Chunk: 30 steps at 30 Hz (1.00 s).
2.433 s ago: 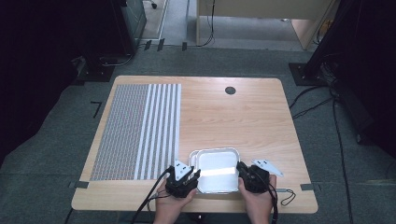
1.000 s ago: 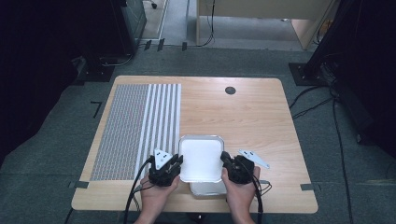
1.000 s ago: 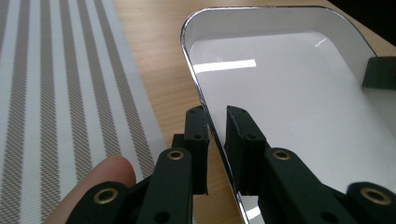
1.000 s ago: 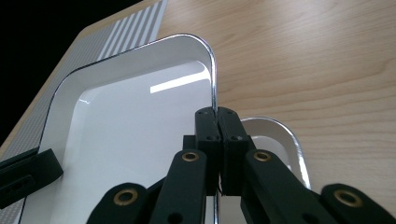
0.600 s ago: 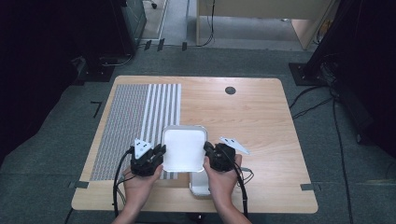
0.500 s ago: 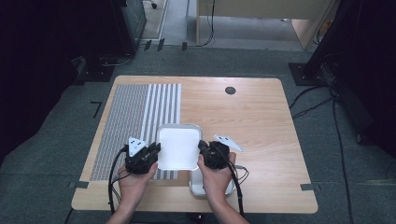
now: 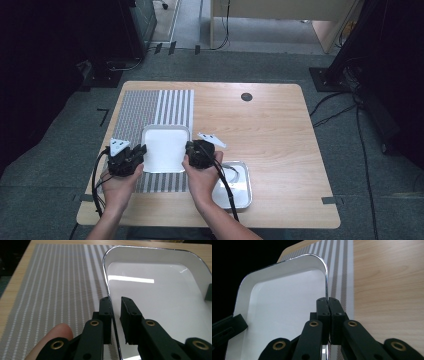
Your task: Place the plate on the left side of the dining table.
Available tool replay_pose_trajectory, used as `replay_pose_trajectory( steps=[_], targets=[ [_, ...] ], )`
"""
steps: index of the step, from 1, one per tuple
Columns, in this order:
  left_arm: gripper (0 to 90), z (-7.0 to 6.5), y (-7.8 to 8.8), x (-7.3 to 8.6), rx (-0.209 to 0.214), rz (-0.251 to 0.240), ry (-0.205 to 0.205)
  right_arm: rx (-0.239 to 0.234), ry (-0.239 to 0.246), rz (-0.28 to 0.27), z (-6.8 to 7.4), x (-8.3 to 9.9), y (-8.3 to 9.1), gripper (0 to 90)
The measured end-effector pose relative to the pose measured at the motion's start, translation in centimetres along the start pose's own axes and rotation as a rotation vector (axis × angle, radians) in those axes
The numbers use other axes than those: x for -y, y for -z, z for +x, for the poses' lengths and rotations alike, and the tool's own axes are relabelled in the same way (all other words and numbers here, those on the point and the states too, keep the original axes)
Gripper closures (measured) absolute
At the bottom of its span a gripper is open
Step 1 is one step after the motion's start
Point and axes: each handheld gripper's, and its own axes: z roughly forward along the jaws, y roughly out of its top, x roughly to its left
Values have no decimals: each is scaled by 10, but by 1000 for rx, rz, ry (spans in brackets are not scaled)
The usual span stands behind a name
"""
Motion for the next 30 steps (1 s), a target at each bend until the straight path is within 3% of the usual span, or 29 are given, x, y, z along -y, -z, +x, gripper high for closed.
replay_pose_trajectory(
  steps=[1, 2, 4, 11, 17, 23, 30],
  targets=[
    [797, 11, -2, -2, -21, 4, 7, 3, 11, 3, 10, 0, -11, 896],
    [797, 11, -2, -2, -21, 4, 7, 3, 11, 3, 10, 0, -11, 896],
    [797, 26, -6, -5, -42, 10, 17, 1, 9, 12, 20, 0, -23, 896],
    [801, 49, -19, -11, -82, 32, 18, -8, 12, 25, 37, -3, -57, 897],
    [801, 61, -38, -14, -116, 68, 1, 8, 44, 30, 44, -7, -79, 896],
    [807, 70, -57, -15, -126, 81, 37, 28, 22, 52, 44, -10, -96, 896],
    [818, 74, -75, -21, -149, 104, 26, 45, -21, 76, 38, -11, -120, 896]
  ],
)
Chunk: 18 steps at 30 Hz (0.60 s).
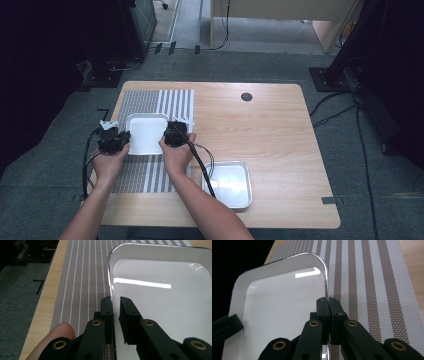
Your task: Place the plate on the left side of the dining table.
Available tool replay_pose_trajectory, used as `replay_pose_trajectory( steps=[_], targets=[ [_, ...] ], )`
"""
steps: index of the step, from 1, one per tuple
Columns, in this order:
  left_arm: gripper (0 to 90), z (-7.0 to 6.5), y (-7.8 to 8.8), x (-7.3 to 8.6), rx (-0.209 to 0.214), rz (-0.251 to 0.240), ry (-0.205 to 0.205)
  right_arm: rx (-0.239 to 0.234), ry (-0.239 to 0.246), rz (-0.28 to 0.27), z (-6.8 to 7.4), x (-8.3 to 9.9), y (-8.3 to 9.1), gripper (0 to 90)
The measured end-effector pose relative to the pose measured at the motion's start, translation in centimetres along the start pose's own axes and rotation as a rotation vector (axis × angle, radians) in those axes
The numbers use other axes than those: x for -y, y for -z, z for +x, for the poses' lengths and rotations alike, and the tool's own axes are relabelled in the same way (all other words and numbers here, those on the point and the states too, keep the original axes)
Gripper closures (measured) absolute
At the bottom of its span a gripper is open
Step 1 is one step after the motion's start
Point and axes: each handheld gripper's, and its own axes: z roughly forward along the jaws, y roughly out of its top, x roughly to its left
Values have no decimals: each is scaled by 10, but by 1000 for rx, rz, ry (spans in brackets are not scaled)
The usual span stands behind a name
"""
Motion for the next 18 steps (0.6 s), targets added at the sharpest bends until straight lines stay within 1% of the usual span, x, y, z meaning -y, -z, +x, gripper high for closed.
replay_pose_trajectory(
  steps=[1, 2, 4, 5, 6, 7, 8, 9, 10, 11, 12, 13, 16, 17, 18],
  targets=[
    [818, 1, -8, 0, -2, 4, 13, 5, 5, -2, 0, -1, -4, 896],
    [819, 1, -8, 0, -2, 4, 13, 5, 5, -2, 0, -1, -4, 896],
    [819, 1, -15, 2, -1, 25, 12, 14, 14, -2, -1, -2, -8, 896],
    [818, 1, -22, 4, -1, 43, 13, 36, 42, -4, 0, -3, -11, 895],
    [818, 1, -22, 4, -1, 43, 13, 36, 42, -4, 0, -3, -11, 895],
    [819, 0, -27, 5, 1, 44, 24, 47, 56, -4, -2, -2, -14, 895],
    [822, 0, -27, 5, 1, 44, 24, 50, 53, -1, -3, -2, -16, 895],
    [822, 0, -29, 4, 5, 40, 34, 50, 53, -1, -3, -2, -16, 895],
    [826, 1, -31, 4, 8, 39, 46, 49, 41, 5, -5, -2, -17, 895],
    [831, 0, -34, 3, 5, 38, 57, 43, 17, 14, -8, -3, -21, 895],
    [831, 0, -37, 1, 1, 53, 41, 41, 18, 17, -9, -4, -22, 893],
    [830, -1, -38, 0, -2, 55, 38, 44, 23, 16, -10, -4, -24, 892],
    [833, -2, -41, -3, -1, 59, 39, 43, 13, 17, -12, -4, -26, 892],
    [835, -3, -45, -4, 3, 51, 47, 39, -4, 20, -15, -6, -27, 891],
    [835, -3, -45, -4, 3, 51, 47, 39, -4, 20, -15, -6, -27, 891]
  ],
)
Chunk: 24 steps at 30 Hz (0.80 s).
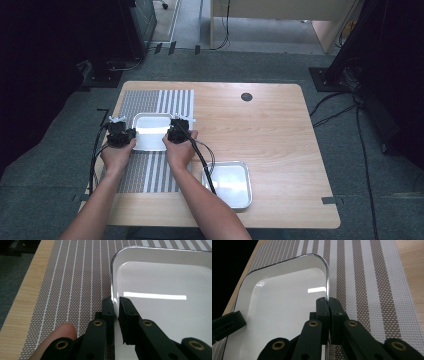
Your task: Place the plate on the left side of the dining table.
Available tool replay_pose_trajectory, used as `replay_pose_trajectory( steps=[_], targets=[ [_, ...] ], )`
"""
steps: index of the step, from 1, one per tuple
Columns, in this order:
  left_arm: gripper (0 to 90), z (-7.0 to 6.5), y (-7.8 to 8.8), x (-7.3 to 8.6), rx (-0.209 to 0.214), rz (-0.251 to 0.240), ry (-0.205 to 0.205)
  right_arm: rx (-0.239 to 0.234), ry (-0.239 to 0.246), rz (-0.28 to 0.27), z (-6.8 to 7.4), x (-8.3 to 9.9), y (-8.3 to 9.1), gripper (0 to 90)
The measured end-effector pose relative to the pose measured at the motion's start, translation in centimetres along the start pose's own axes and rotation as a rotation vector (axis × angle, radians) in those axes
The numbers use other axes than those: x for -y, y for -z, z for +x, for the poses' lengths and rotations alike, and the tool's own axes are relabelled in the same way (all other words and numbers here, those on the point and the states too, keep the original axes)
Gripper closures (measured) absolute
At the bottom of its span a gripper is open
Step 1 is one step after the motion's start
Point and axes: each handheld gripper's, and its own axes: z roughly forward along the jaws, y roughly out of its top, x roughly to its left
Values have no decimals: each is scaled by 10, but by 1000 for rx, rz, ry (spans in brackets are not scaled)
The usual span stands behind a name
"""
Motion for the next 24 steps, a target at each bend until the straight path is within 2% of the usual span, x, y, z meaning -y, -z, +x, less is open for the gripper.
replay_pose_trajectory(
  steps=[6, 15, 24],
  targets=[
    [836, 0, -4, 1, -19, 12, 15, -3, 15, 16, 0, -4, -5, 885],
    [840, 2, -7, 2, -32, 16, 3, -12, 7, 38, -2, -1, -11, 870],
    [819, 2, -7, 2, -35, 18, -6, -9, 61, 25, -2, 1, -14, 847]
  ],
)
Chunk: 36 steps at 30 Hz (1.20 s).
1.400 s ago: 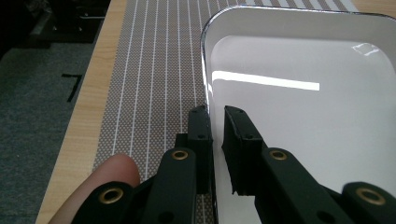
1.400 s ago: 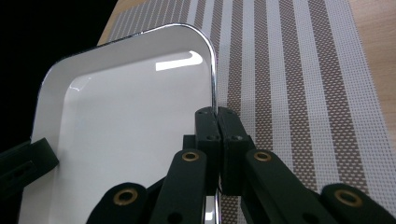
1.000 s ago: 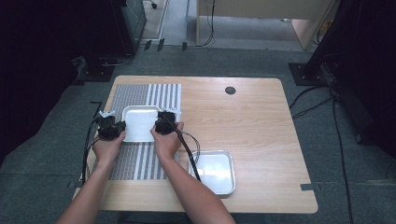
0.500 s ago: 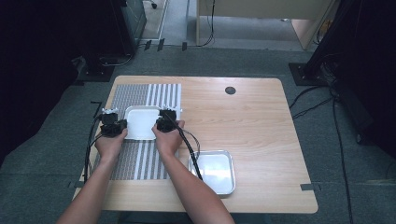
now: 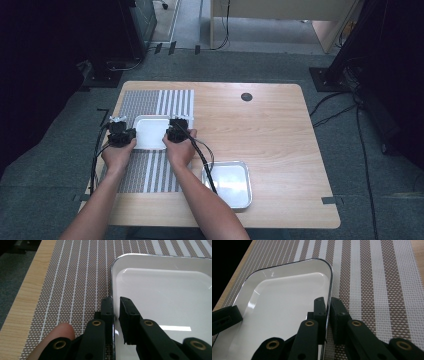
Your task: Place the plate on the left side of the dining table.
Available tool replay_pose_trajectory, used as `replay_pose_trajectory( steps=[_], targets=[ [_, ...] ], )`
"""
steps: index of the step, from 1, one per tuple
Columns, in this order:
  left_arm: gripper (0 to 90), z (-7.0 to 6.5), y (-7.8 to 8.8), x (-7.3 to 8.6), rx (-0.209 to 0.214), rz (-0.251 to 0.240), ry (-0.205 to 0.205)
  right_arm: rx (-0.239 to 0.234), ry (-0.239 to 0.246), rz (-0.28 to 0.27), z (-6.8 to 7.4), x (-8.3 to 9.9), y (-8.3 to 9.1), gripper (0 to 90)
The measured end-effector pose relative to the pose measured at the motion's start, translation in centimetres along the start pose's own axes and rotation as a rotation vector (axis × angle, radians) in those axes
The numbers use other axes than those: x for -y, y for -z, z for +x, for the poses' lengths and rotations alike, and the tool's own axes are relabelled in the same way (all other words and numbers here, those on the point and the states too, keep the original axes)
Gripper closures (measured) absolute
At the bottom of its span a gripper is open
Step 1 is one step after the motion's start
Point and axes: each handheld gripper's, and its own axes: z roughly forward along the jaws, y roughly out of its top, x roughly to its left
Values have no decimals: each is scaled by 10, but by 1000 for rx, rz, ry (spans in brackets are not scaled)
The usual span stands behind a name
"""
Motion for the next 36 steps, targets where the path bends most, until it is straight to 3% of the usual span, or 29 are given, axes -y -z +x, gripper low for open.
replay_pose_trajectory(
  steps=[4, 5, 8, 9, 15, 20, 22, 27, 29, 31, 32, 36],
  targets=[
    [788, 1, 0, 0, 3, 3, 4, -13, 1, 0, -2, 0, 0, 803],
    [768, 2, 1, 0, 6, 6, 8, -35, -3, -6, -3, -1, 1, 755],
    [722, 3, 2, 0, 30, 8, 26, -50, -8, -10, -4, -3, 3, 723],
    [711, 3, 4, -1, 34, 0, 24, -78, -26, -18, -6, -5, 5, 693],
    [656, 2, 11, -4, 43, -30, 29, -90, -35, -37, -9, -12, 14, 658],
    [597, 1, 21, -4, 58, -37, 30, -80, 10, -84, -12, -20, 29, 612],
    [566, -1, 26, -2, 76, -50, 29, -64, 61, -128, -15, -23, 38, 595],
    [418, -6, 38, -1, 75, -75, 21, -144, 105, -130, -23, -29, 51, 556],
    [365, -6, 45, 1, 94, -85, 34, -140, 152, -136, -24, -31, 59, 507],
    [342, -6, 47, 3, 102, -93, 39, -134, 164, -133, -24, -32, 64, 477],
    [293, -7, 52, 6, 114, -99, 29, -117, 189, -122, -24, -34, 75, 388],
    [254, -9, 60, 9, 129, -118, 19, -135, 215, -122, -28, -35, 87, 305]
  ],
)
